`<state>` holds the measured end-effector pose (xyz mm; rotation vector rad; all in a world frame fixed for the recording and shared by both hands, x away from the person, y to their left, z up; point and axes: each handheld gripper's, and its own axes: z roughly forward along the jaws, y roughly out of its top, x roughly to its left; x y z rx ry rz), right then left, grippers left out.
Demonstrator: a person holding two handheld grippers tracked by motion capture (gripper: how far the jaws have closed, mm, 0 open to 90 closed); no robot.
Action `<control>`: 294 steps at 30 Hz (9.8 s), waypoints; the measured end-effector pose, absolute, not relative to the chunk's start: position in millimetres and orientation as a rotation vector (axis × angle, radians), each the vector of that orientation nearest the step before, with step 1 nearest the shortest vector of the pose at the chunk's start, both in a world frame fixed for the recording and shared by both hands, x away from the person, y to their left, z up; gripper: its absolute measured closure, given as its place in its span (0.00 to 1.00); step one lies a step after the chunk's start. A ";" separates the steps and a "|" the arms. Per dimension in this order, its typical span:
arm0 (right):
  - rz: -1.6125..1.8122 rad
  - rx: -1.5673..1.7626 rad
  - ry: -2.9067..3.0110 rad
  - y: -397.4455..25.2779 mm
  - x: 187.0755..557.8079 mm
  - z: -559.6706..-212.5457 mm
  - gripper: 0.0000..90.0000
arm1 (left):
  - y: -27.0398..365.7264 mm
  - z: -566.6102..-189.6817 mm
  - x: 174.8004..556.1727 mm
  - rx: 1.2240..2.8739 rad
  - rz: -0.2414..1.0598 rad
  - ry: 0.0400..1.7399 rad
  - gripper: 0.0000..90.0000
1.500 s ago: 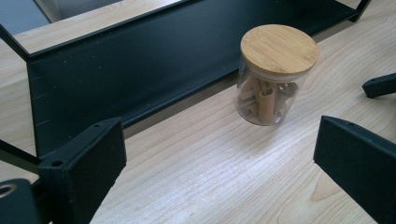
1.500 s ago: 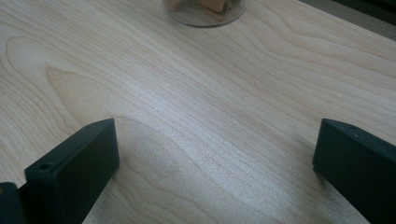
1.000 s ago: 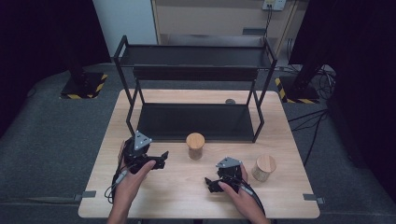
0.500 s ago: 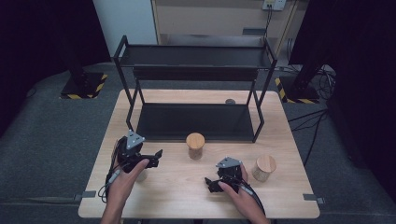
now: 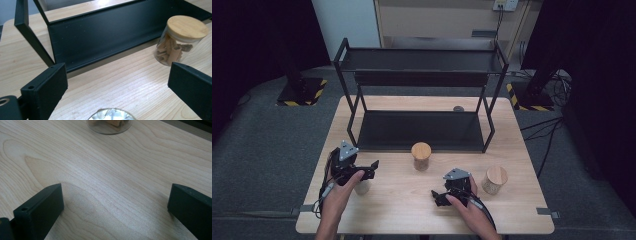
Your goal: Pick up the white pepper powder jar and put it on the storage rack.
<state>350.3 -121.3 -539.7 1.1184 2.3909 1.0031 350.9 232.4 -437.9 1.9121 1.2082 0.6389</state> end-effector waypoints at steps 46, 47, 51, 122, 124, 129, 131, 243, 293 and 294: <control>1.003 1.119 2.391 -121.3 350.3 -539.7 0.00 | 242.6 -494.4 327.6 1.942 0.664 1.226 0.06; 1.003 1.119 2.391 -121.3 350.3 -539.7 0.00 | 242.9 -495.6 327.2 1.937 0.665 1.228 0.06; 1.003 1.118 2.391 -121.3 350.3 -539.7 0.00 | 243.3 -500.8 325.3 1.929 0.674 1.234 0.07; 1.003 1.118 2.391 -121.3 350.3 -539.7 0.00 | 227.8 -487.1 362.3 2.052 0.553 0.924 0.33; 1.003 1.119 2.391 -121.2 350.3 -539.7 0.00 | 226.6 -486.4 363.9 2.060 0.555 0.915 0.33; 1.003 1.119 2.391 -121.2 350.3 -539.7 0.00 | 223.1 -484.7 369.1 2.062 0.553 0.903 0.33; 1.002 1.119 2.391 -121.2 350.3 -539.7 0.00 | 221.8 -485.0 371.7 2.065 0.549 0.900 0.33; 1.004 1.120 2.390 -121.2 350.3 -539.7 0.00 | 173.6 -459.9 506.0 2.033 0.578 0.928 0.33; 1.002 1.121 2.388 -121.1 350.3 -539.7 0.00 | 151.4 -482.1 555.8 2.042 0.564 0.983 0.33; 1.002 1.121 2.389 -121.1 350.3 -539.7 0.00 | 151.4 -482.7 556.2 2.041 0.562 0.986 0.33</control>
